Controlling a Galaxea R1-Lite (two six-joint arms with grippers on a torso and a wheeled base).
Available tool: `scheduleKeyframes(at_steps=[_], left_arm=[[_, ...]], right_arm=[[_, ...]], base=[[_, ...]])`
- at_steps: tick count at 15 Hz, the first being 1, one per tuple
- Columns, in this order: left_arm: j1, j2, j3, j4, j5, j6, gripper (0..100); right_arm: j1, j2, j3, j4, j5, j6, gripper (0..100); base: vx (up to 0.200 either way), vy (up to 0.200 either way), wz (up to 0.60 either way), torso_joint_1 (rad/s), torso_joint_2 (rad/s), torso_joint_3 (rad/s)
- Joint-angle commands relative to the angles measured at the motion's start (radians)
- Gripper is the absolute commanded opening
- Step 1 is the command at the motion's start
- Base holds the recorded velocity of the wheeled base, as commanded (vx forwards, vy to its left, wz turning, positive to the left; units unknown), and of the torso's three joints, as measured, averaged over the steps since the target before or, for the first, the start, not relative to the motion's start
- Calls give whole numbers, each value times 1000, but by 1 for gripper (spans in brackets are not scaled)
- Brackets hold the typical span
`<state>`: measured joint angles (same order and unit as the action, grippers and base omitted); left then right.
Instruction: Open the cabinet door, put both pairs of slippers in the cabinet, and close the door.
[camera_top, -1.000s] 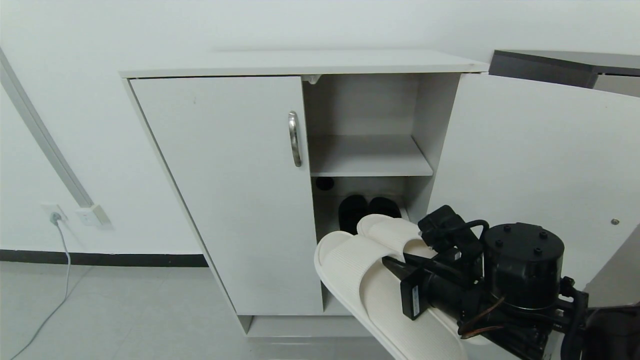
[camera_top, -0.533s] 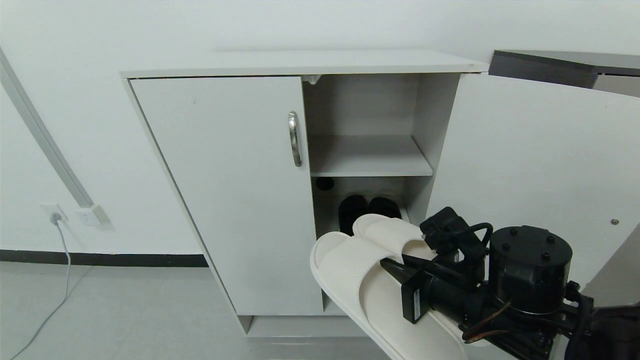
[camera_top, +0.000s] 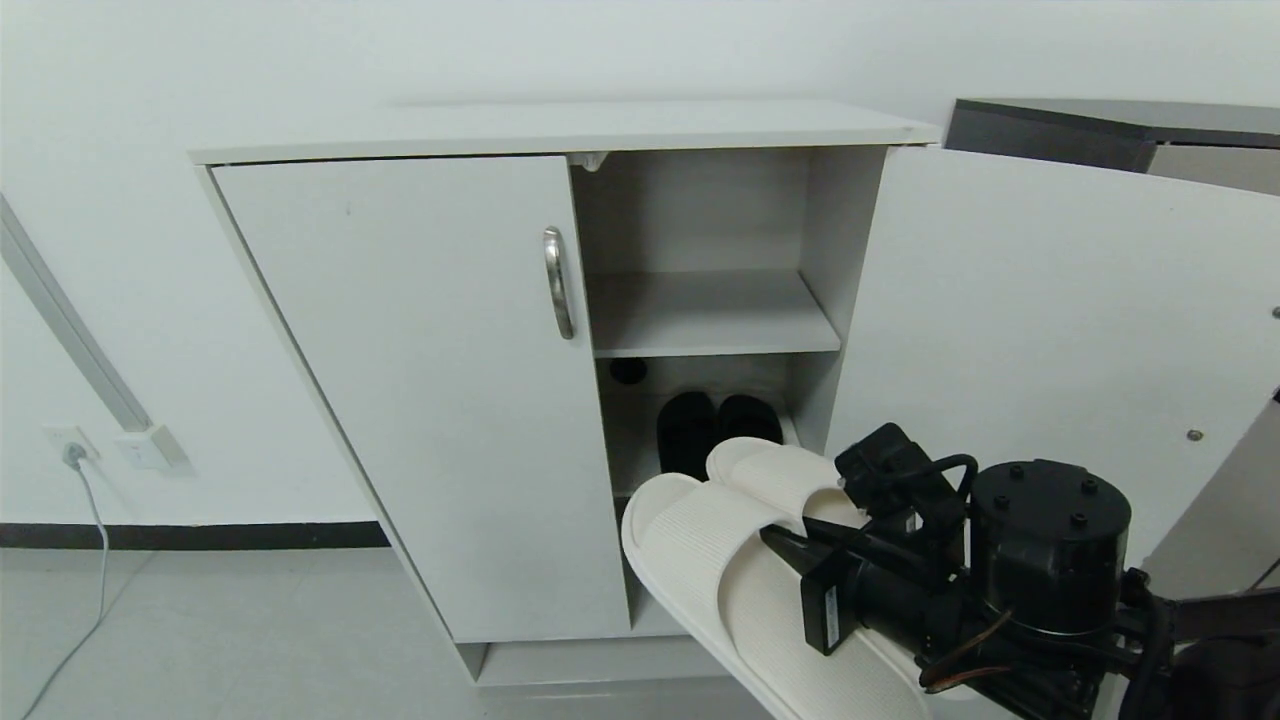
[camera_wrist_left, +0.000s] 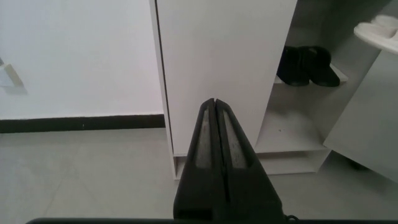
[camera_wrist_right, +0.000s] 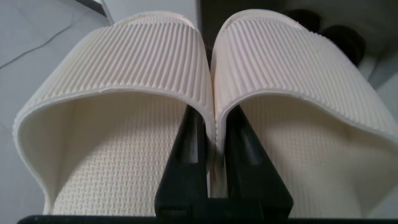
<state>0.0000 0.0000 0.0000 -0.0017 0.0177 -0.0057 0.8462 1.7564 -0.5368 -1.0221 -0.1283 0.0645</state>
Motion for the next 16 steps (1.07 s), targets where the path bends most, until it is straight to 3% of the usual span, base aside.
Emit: scheduleKeyframes(at_steps=[1,4,9,11,12,13,16], left_arm=[[0,0,0,0,1,0,0],[0,0,0,0,1,0,0],[0,0,0,0,1,0,0],[0,0,0,0,1,0,0],[0,0,0,0,1,0,0],[0,0,0,0,1,0,0],[0,0,0,0,1,0,0]], right_arm=[[10,11,1,-9,1,0,0],[36,31,-63,-1,-45,-11,0],[148,41,-482,544,-478,84,0],[186,68,-672,772,-590,186,0],[188,75,-700,794,-613,201,0],[188,124,-812,835,-735,227,0],[174,152,-859,832,-757,224,0]], base=[[0,0,0,0,0,0],[0,0,0,0,0,0],[0,0,0,0,0,0],[0,0,0,0,0,0],[0,0,0,0,0,0],[0,0,0,0,0,0],[0,0,0,0,0,0]])
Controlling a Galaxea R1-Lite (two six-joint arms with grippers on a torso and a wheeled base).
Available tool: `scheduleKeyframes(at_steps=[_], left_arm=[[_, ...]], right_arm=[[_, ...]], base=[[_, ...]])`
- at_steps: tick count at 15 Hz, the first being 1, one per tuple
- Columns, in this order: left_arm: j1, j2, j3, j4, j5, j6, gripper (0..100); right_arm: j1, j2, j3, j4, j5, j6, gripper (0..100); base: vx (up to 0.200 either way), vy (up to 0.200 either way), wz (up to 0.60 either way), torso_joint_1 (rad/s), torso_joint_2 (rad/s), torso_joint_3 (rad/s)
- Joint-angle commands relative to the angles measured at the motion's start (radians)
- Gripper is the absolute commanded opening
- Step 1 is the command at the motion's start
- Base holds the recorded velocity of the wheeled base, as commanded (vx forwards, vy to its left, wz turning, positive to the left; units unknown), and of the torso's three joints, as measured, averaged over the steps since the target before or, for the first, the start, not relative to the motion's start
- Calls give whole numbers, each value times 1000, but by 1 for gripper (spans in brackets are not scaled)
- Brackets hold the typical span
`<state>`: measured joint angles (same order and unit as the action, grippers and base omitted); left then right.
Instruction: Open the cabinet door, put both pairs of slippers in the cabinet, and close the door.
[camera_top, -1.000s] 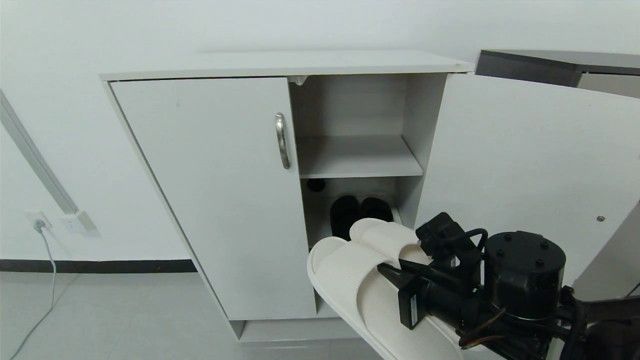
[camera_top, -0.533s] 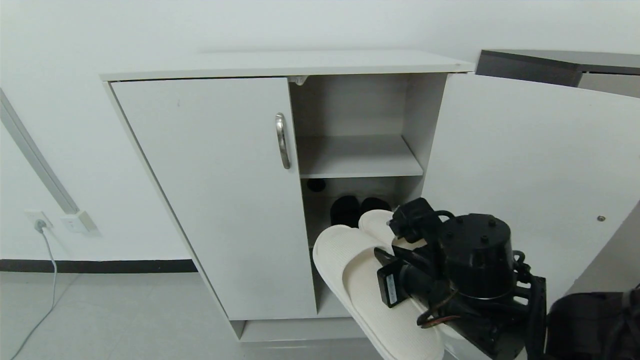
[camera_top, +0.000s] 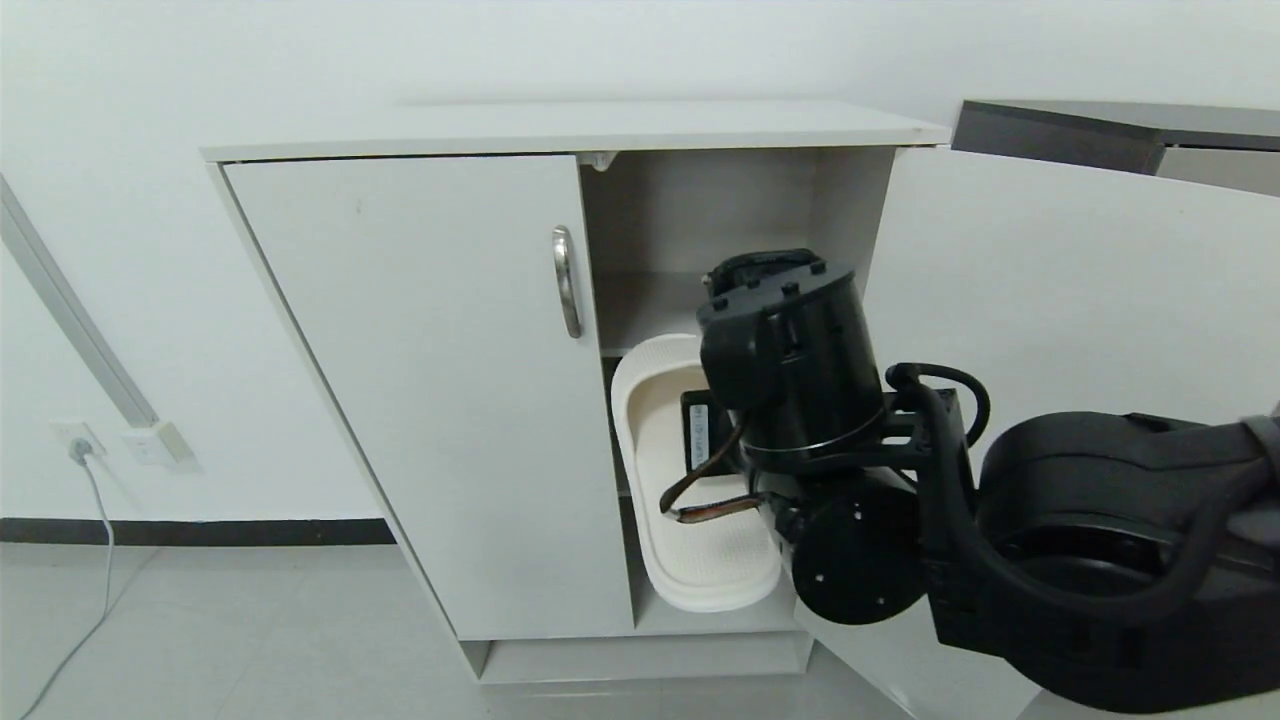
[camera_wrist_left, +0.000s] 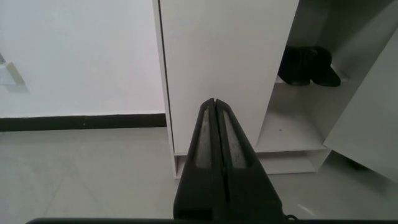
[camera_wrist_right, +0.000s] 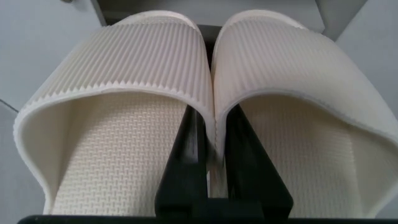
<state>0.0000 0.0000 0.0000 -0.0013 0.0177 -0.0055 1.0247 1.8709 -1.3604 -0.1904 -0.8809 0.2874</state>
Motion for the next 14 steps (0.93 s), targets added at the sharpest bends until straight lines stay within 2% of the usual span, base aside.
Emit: scheduleKeyframes(at_steps=[1,10,14], left_arm=[[0,0,0,0,1,-1,0],[0,2,0,0,-1,1,0],[0,2,0,0,-1,1,0]], right_arm=[[-11,39,-35,0,-3,-1,0],[-49,53,-32,-17,-3,-1,0],[-54,53,-34,-17,-3,-2,0]], base=[[0,0,0,0,0,0],[0,0,0,0,0,0],[200,0,0,-2,0,4]])
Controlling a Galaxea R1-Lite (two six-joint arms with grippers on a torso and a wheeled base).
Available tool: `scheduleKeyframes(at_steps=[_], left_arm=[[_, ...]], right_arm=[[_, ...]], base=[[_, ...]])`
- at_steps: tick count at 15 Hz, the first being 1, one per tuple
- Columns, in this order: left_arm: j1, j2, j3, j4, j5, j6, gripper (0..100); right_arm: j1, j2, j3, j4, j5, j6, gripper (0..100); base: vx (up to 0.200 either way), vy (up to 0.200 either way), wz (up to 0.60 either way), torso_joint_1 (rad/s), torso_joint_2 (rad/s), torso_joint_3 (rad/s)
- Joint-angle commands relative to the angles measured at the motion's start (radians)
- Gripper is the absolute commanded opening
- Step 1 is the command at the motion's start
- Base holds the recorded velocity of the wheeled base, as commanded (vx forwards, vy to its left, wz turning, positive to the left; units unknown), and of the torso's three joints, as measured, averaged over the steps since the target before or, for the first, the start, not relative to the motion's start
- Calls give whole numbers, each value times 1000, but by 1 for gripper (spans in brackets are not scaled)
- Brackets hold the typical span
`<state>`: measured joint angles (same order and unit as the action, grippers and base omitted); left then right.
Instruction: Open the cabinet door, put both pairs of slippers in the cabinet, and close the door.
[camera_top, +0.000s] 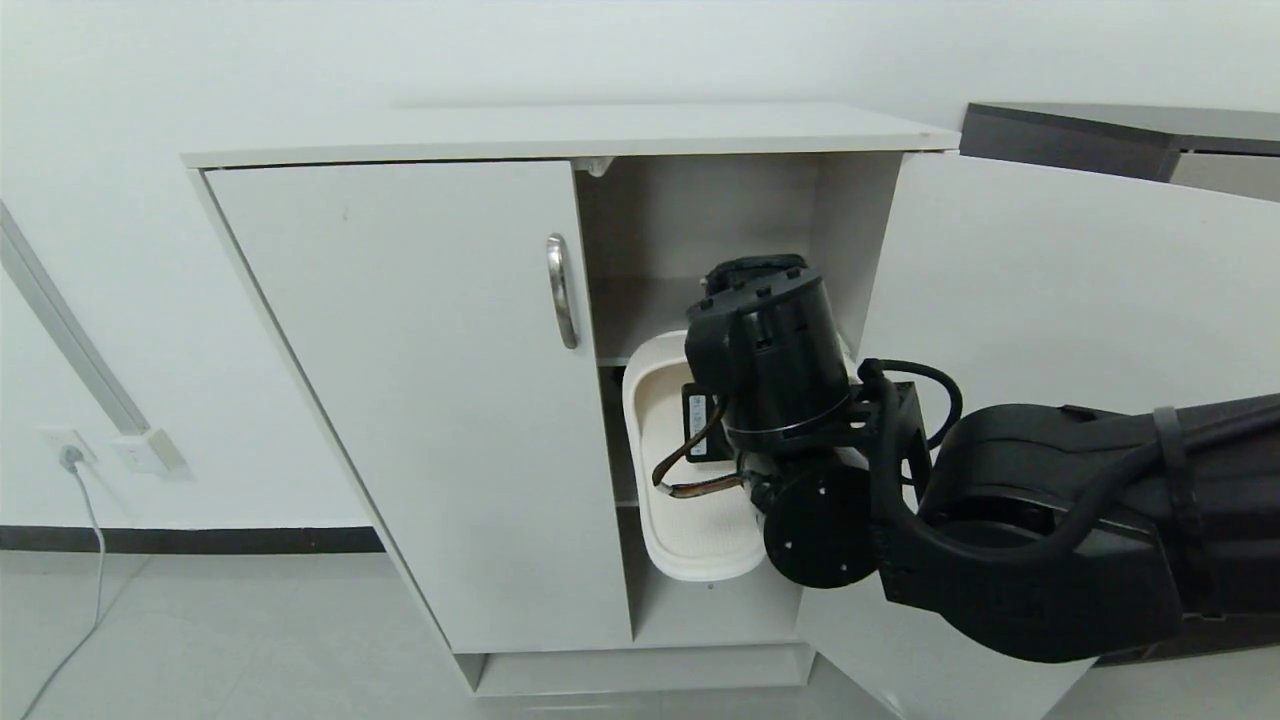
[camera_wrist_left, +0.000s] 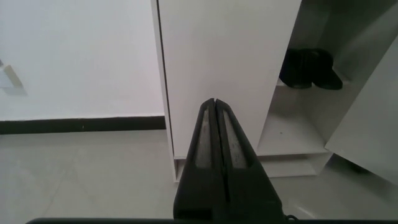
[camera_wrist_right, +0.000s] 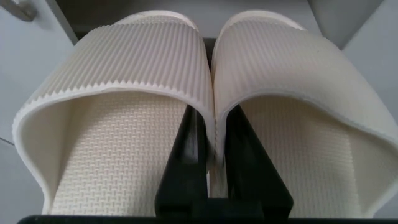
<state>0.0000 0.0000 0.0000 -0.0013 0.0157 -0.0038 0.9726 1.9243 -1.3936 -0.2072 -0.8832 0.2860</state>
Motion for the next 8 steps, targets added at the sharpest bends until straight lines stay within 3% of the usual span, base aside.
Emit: scheduleKeyframes(at_steps=[1,8], left_arm=[[0,2,0,0,1,-1,0],[0,2,0,0,1,-1,0]], right_arm=[[-2,1,-1,0,0,-1,0],[-9,7,-1,0,0,-10,0]], base=[[200,0,0,7,-7,-2],[200,0,0,1,5,3]])
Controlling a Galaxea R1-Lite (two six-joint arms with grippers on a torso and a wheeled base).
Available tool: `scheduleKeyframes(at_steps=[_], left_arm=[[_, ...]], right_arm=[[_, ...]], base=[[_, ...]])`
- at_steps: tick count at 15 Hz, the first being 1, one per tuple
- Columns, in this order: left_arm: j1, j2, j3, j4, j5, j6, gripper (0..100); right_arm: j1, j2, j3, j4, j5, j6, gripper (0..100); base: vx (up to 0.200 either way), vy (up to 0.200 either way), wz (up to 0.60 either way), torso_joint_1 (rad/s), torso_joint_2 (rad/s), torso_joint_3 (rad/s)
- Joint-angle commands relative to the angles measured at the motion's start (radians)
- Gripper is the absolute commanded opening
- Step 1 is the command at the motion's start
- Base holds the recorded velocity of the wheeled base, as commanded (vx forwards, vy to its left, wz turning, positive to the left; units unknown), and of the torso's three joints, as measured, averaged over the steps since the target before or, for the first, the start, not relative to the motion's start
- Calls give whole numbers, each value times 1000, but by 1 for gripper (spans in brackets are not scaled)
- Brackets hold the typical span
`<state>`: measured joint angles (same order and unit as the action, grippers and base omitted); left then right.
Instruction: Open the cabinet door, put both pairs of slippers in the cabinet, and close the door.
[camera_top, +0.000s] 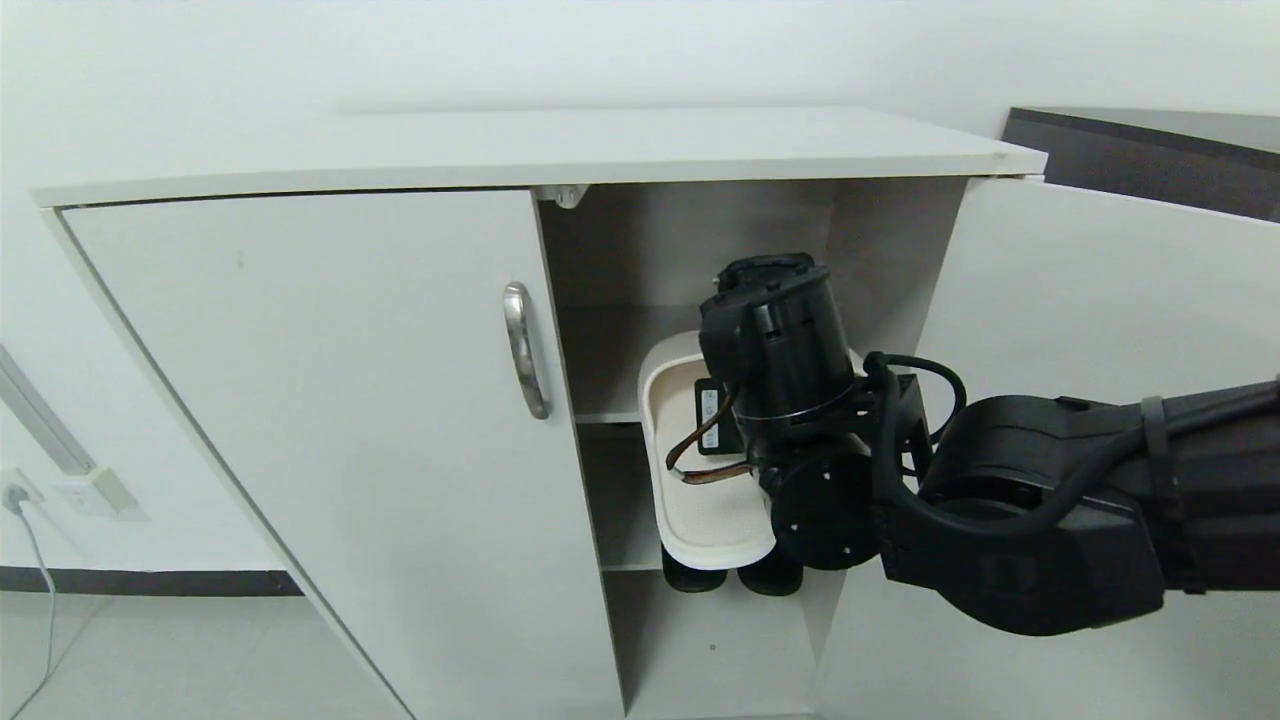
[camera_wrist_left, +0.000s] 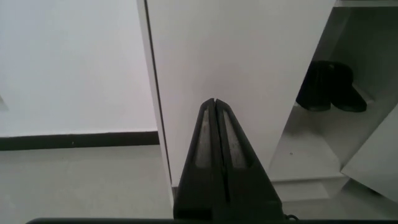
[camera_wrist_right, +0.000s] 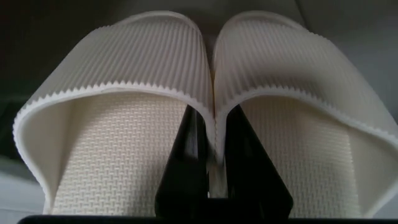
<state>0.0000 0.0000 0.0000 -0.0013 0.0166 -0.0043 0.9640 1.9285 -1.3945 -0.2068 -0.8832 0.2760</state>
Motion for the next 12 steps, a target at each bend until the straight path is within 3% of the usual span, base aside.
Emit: scheduleKeyframes(at_steps=[1,8,12], left_arm=[[0,0,0,0,2,-2,0],[0,0,0,0,5,-3,0],[0,0,0,0,5,-3,0]], right_arm=[[-5,4,0,-2,1,0,0],[-56,32,-12,0,56,-6,0],[-99,89,-95,6,127,-8,0]], base=[[0,0,0,0,0,0],[0,0,0,0,0,0],[0,0,0,0,0,0]])
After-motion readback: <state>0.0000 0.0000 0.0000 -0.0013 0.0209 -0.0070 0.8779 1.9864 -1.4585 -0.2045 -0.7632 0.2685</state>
